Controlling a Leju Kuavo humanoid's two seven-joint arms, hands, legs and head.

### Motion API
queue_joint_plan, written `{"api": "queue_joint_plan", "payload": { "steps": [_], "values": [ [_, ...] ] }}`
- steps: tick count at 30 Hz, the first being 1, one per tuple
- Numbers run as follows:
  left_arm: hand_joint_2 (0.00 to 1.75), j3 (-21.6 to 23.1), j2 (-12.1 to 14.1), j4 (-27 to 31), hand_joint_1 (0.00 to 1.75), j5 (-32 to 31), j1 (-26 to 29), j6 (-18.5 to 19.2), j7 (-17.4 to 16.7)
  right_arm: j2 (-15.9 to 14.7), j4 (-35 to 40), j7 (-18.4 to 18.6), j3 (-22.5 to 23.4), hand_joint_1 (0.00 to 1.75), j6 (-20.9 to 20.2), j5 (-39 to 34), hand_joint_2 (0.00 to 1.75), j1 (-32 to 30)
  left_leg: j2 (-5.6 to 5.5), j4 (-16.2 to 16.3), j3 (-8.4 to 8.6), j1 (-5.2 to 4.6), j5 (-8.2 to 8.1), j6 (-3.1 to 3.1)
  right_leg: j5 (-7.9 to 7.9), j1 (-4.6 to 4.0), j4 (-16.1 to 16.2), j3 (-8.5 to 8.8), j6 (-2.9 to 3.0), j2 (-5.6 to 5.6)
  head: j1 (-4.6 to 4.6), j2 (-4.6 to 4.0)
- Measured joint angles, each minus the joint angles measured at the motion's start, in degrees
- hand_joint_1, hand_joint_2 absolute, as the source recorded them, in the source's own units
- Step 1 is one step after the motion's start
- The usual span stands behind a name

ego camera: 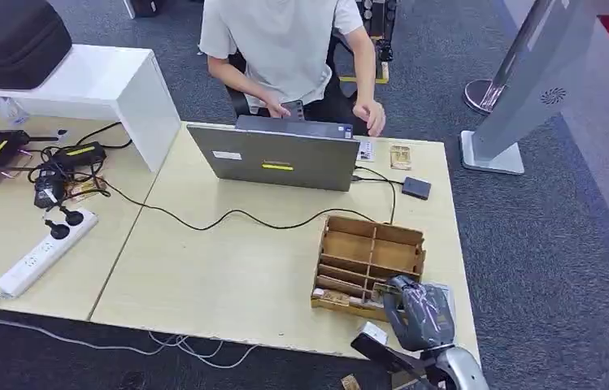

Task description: Pass the card to the sensor for recognition and then transmit it.

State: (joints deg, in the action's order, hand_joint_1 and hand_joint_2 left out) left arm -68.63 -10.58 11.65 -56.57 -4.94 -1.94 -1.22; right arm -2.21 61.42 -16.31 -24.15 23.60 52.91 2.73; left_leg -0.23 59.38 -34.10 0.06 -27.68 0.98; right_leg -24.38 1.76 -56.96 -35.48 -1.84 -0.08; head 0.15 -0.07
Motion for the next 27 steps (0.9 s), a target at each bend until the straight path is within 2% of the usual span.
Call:
{"api": "queue_joint_plan", "payload": {
  "steps": [4, 9, 11, 17, 20, 27],
  "values": [
    [1.75, 0.0, 0.3, 0.0, 0.0, -0.8, 0.0, 0.8, -0.4, 0.0, 1.9, -1.0, 0.3, 1.75, -5.7, -3.8, 1.75, 4.1, 0.09, 0.0, 0.01, 0.0, 0.08, -0.01, 0.08, 0.0, 0.0, -0.01, -0.04, 0.06, 0.0, 0.0],
    [1.75, 0.0, 0.4, 0.0, 0.0, -2.1, 0.0, 2.4, -0.5, 0.0, 2.8, 0.4, 2.3, 1.75, -13.0, -9.2, 1.75, 15.9, 0.13, 0.0, -0.02, -0.01, 0.28, -0.01, 0.29, 0.01, 0.0, -0.06, 0.06, 0.08, 0.0, 0.0],
    [1.75, 0.0, 0.4, 0.0, 0.0, -2.6, 0.0, 2.7, -0.5, 0.1, 2.3, 1.2, 3.3, 1.75, -14.5, -10.3, 1.75, 21.0, 0.12, 0.0, -0.04, -0.01, 0.33, 0.01, 0.38, 0.01, 0.0, -0.05, -0.03, 0.08, 0.02, 0.0],
    [1.75, 0.0, 0.3, 0.0, 0.0, -4.1, -0.1, 3.8, -0.5, 1.7, -5.0, 5.3, 4.7, 1.75, -14.9, -10.5, 1.75, 36.0, 0.12, 0.0, -0.03, 0.0, 0.42, -0.06, 0.45, 0.0, 0.0, -0.07, 0.01, 0.07, 0.0, 0.0],
    [1.75, 0.0, 0.3, 0.0, 0.0, -4.4, -0.1, 4.3, -0.5, 2.4, -7.9, 6.1, 4.8, 1.75, -14.7, -10.4, 1.75, 39.9, 0.08, 0.0, -0.06, 0.0, 0.5, -0.05, 0.45, -0.01, 0.0, -0.06, 0.01, 0.04, -0.02, 0.0],
    [1.75, 0.5, 0.3, 0.0, 0.0, -5.9, -0.1, 4.8, -0.2, 4.4, -19.6, 10.8, 6.2, 1.75, -11.9, -9.5, 1.75, 49.1, 0.05, 0.0, -0.06, 0.0, 0.5, -0.05, 0.45, -0.01, 0.0, -0.07, 0.01, 0.03, -0.02, 0.0]
  ]
}}
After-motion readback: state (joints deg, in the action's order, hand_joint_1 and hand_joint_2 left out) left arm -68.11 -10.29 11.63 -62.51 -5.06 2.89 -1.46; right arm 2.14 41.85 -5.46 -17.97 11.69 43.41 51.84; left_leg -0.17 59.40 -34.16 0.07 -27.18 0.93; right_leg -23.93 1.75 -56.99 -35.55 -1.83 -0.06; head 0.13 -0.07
